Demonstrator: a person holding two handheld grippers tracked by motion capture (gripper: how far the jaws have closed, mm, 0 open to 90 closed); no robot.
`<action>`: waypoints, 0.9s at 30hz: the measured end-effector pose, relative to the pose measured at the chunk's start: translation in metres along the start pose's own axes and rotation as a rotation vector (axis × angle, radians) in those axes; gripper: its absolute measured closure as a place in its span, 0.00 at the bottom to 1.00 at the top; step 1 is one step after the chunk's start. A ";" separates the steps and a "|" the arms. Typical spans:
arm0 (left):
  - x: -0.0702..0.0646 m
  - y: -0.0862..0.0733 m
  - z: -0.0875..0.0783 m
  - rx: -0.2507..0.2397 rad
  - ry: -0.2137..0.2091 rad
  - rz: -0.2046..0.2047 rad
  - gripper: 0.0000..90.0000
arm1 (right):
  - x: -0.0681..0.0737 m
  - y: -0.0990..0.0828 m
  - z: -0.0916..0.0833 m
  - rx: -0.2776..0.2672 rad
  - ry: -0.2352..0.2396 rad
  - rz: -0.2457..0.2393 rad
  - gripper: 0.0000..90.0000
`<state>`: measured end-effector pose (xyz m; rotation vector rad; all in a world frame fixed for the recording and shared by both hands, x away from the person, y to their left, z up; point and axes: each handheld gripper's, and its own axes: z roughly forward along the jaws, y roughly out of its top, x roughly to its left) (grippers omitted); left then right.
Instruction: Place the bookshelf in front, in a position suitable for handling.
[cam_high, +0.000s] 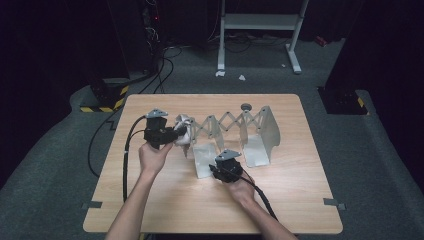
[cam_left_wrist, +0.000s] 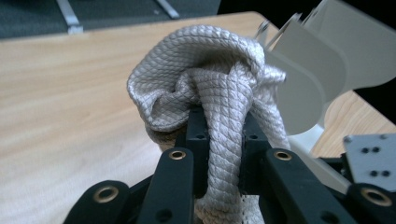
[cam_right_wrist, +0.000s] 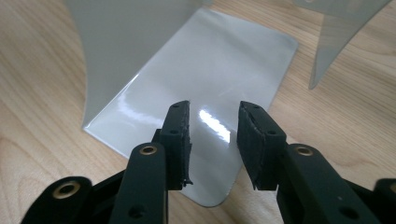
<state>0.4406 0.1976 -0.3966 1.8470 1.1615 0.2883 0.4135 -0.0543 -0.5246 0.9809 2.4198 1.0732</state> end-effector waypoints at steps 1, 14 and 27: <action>0.000 -0.004 0.003 0.017 0.003 0.002 0.87 | 0.002 0.000 0.000 0.002 0.000 -0.004 0.71; -0.001 -0.048 0.034 0.138 0.021 -0.031 0.88 | 0.006 0.001 0.001 0.004 0.005 -0.001 0.70; -0.022 -0.094 0.032 0.172 -0.032 -0.029 0.87 | 0.007 0.001 0.002 -0.001 -0.005 0.003 0.70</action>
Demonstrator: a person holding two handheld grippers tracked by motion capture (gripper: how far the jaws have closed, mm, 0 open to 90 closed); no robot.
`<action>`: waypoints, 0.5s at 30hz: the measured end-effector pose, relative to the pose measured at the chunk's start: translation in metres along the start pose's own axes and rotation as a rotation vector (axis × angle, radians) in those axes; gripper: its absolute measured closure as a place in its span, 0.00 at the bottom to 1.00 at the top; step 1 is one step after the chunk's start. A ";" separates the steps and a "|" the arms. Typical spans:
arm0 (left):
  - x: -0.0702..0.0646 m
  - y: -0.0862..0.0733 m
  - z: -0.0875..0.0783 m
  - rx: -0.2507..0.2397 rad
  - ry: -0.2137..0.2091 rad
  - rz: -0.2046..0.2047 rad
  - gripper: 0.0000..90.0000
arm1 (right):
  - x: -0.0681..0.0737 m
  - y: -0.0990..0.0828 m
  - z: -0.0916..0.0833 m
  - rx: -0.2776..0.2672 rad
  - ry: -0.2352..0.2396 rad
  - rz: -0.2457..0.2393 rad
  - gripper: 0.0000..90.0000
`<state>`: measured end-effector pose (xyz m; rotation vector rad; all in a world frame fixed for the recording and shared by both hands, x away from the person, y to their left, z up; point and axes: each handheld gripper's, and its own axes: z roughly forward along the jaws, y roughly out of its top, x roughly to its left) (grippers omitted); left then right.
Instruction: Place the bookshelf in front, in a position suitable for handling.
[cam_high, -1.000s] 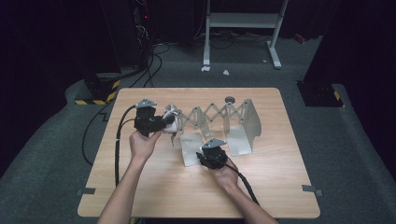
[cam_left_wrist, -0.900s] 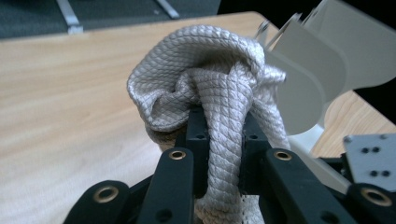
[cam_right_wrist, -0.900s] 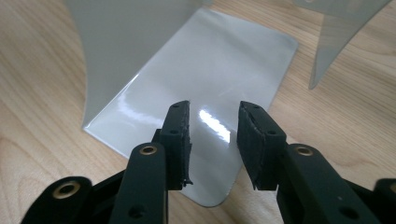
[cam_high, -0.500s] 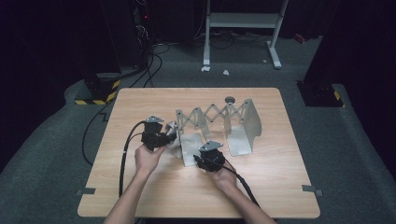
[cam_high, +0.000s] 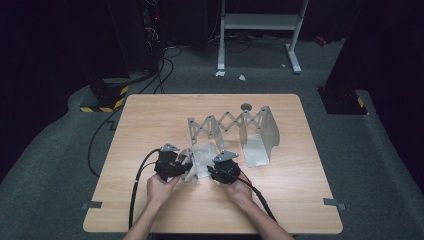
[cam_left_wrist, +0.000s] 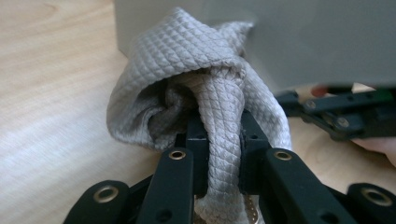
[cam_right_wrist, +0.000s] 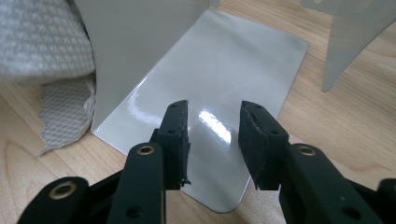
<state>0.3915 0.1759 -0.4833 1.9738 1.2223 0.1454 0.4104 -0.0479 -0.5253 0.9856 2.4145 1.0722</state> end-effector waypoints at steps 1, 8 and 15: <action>-0.001 -0.001 0.000 0.000 0.000 0.000 0.87 | 0.000 0.000 0.000 0.000 0.000 -0.001 0.70; -0.008 -0.010 0.002 -0.002 -0.016 -0.027 0.87 | 0.000 0.000 0.000 0.002 0.000 0.004 0.70; -0.010 -0.014 0.002 -0.023 -0.028 -0.039 0.87 | 0.000 0.000 0.000 -0.001 0.001 -0.003 0.70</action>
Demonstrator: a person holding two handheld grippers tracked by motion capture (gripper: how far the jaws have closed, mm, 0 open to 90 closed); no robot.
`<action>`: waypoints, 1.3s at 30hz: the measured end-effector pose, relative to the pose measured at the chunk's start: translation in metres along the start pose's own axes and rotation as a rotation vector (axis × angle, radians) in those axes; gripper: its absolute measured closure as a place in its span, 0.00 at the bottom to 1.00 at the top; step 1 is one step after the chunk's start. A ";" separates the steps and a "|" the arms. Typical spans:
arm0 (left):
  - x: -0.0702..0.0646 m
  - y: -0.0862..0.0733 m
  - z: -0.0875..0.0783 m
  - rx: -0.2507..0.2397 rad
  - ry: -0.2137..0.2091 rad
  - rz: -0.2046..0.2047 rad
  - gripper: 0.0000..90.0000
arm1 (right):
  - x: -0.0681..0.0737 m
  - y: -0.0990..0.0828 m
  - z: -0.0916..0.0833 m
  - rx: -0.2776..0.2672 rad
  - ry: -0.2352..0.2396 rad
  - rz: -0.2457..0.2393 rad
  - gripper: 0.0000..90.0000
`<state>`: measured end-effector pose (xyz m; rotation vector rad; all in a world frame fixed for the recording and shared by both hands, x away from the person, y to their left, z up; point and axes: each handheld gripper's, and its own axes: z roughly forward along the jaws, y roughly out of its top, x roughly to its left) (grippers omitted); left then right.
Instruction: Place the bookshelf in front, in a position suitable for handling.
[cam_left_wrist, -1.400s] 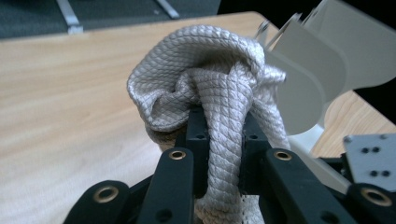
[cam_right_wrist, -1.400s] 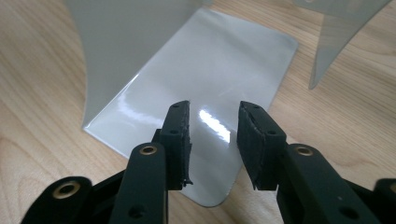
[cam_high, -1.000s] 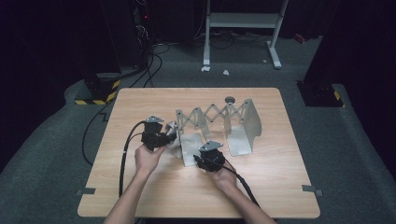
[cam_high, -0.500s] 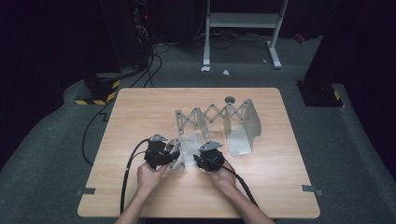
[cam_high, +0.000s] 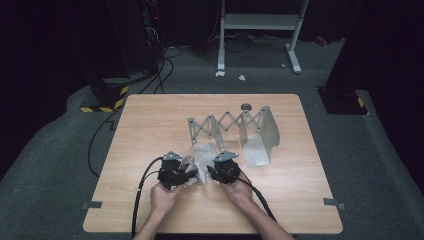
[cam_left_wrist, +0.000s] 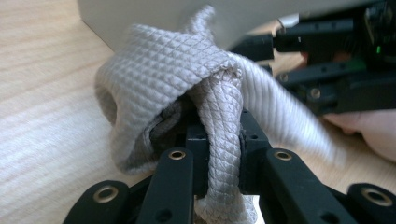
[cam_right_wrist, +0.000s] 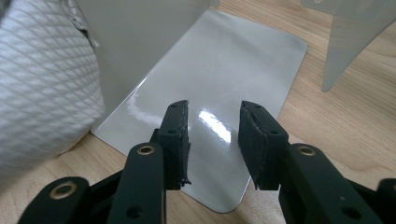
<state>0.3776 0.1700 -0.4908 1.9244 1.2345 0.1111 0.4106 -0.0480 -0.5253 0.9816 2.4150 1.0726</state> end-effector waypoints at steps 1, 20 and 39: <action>0.002 0.002 -0.002 -0.004 0.005 -0.005 0.87 | 0.000 0.000 0.000 0.000 0.000 0.001 0.70; -0.020 0.068 -0.069 -0.198 -0.006 0.091 0.87 | 0.001 0.000 0.000 -0.001 0.002 0.009 0.71; 0.007 0.129 -0.053 -0.234 0.045 0.046 0.86 | 0.001 -0.001 -0.001 0.001 0.016 -0.002 0.71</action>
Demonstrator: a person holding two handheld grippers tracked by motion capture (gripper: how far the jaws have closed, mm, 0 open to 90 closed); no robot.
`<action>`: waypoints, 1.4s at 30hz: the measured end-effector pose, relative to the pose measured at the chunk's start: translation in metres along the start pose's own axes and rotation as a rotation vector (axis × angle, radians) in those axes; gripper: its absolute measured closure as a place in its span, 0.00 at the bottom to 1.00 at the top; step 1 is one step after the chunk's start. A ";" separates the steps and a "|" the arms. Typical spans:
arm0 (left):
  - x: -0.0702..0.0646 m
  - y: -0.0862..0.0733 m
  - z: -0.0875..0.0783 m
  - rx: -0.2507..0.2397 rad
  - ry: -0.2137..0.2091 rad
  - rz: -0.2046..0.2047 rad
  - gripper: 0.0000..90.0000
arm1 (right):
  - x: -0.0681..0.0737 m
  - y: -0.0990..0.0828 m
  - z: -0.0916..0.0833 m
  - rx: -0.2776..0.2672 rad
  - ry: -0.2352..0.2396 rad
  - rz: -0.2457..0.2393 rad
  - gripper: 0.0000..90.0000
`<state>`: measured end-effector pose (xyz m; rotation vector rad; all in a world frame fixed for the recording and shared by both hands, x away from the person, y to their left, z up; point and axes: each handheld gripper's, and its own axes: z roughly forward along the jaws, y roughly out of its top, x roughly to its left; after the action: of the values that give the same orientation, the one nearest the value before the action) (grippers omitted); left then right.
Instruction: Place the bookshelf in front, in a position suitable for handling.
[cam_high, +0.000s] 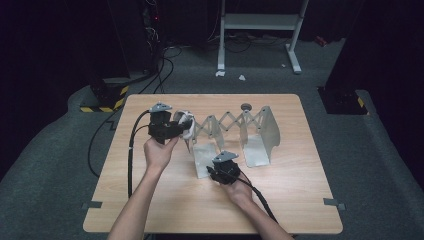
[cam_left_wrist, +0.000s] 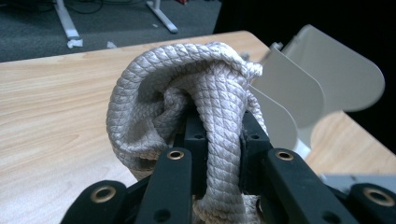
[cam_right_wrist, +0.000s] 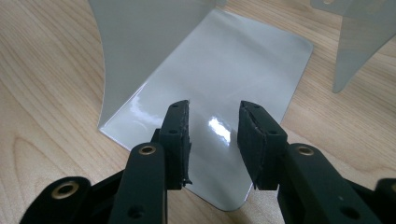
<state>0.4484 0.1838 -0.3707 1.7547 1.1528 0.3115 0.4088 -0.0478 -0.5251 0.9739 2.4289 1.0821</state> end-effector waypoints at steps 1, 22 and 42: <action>0.002 0.000 0.001 -0.005 0.003 -0.006 0.86 | 0.000 0.000 0.000 0.000 0.001 0.000 0.71; 0.019 -0.038 0.027 0.142 0.089 -0.033 0.87 | 0.000 0.000 0.000 0.002 0.002 -0.006 0.71; 0.025 -0.102 0.062 0.408 0.132 0.015 0.84 | 0.001 0.000 -0.001 0.002 0.005 -0.015 0.67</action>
<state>0.4443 0.1752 -0.4925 2.1225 1.3704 0.2129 0.4074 -0.0473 -0.5250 0.9537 2.4377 1.0783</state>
